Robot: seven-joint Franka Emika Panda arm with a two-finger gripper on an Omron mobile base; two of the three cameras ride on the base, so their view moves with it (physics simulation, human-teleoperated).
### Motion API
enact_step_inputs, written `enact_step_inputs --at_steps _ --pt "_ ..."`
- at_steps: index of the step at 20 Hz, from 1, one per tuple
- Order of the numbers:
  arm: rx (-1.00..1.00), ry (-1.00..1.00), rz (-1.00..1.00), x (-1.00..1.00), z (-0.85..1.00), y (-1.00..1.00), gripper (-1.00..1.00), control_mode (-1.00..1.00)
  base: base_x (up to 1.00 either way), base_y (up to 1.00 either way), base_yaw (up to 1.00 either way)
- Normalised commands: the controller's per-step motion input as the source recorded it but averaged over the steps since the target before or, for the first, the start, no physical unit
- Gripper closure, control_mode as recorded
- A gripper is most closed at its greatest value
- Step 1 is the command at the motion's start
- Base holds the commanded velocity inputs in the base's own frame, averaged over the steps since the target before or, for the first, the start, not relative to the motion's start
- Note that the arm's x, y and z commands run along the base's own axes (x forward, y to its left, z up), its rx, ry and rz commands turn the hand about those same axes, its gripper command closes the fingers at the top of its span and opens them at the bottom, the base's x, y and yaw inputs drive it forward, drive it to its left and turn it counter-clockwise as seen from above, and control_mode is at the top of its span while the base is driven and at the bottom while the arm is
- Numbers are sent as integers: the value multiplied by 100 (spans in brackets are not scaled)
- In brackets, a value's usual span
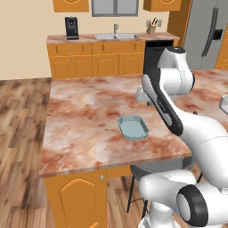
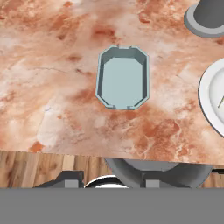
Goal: Place one cooked food and one vegetable from the large plate to each tupperware container.
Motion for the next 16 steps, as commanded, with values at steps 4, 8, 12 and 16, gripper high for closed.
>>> enact_step_inputs --at_steps 4,8,12,16 --pt "0 0 -3 10 0 -26 -100 -100 0 0 0" --pt "-2 0 -26 65 -26 -76 -100 -100 0 0 0" --pt "-8 1 -36 97 -65 -84 -100 -100 0 0 0" --pt "-8 0 -42 88 -71 -77 -100 -100 0 0 0"
